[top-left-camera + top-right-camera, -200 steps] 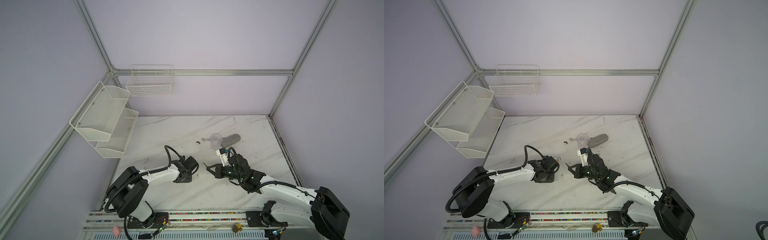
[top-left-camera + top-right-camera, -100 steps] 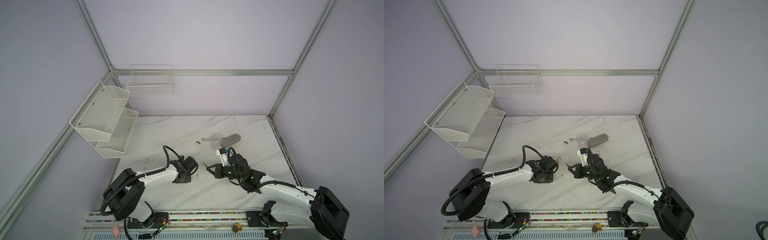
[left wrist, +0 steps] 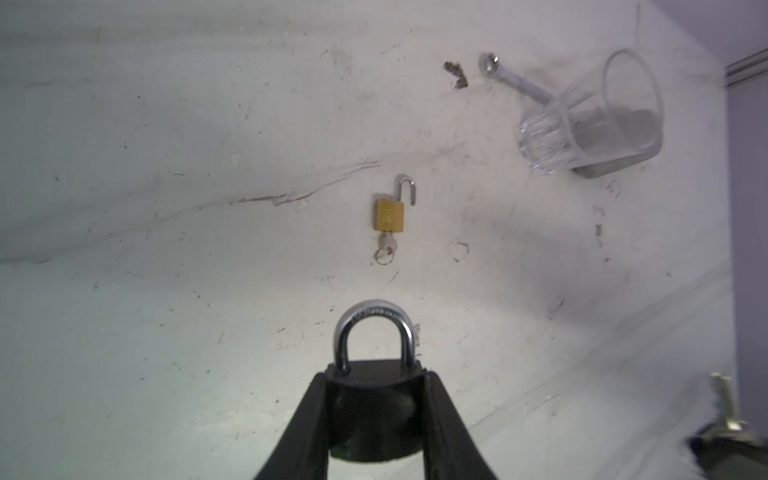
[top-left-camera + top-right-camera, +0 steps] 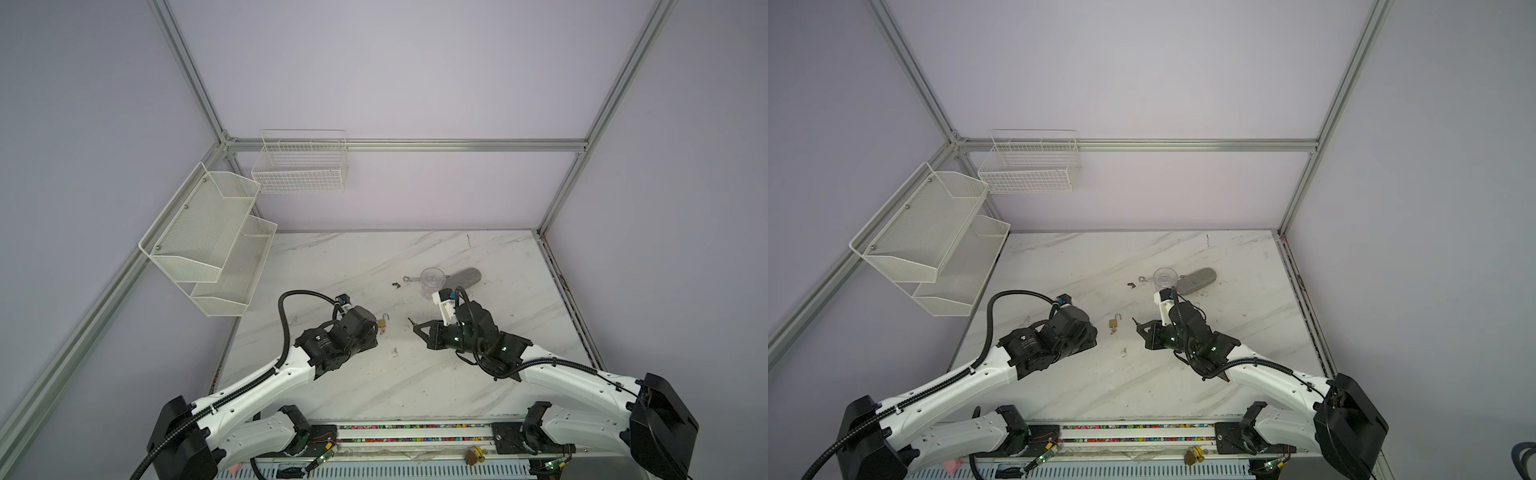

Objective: Unlock with the key
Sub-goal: 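Lift the padlock with the left gripper while the right gripper brings the key toward it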

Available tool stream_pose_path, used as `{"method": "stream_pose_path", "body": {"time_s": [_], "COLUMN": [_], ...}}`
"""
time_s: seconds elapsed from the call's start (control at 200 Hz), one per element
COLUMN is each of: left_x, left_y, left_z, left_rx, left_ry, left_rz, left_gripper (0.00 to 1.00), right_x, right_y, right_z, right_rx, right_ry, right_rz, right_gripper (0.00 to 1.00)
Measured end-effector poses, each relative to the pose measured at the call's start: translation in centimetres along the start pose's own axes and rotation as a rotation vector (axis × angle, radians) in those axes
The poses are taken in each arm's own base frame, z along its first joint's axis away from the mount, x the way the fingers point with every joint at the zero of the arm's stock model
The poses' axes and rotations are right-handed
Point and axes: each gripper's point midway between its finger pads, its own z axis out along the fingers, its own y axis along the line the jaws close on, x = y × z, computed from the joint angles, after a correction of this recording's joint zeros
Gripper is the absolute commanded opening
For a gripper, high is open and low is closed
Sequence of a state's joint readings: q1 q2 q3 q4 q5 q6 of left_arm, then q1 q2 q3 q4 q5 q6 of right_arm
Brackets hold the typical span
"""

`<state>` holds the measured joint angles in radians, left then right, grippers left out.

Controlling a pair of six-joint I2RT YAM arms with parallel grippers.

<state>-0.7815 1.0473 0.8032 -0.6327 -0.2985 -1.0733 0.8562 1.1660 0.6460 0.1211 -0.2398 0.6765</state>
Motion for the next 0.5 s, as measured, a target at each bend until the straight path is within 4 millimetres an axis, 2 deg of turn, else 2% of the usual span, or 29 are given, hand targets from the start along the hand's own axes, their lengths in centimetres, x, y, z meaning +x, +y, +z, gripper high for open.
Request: {"method": "stream_pose_path", "body": {"time_s": [0.205, 0.5], "left_x": [-2.3, -2.6], "left_y": [-1.9, -3.4], "left_z": [-2.2, -3.5], "left_rx": [0.126, 0.192], "left_ry": [-0.086, -0.131], "left_rz": [-0.175, -0.325], "left_gripper": [0.0, 0.0], "right_x": [1.5, 4.0], "right_y": [2.7, 5.3], "right_z": [0.4, 2.0], "right_rx": [0.01, 0.008], "right_ry": [-0.006, -0.042], "right_rz": [-0.037, -0.062], "right_gripper": [0.0, 0.0]}}
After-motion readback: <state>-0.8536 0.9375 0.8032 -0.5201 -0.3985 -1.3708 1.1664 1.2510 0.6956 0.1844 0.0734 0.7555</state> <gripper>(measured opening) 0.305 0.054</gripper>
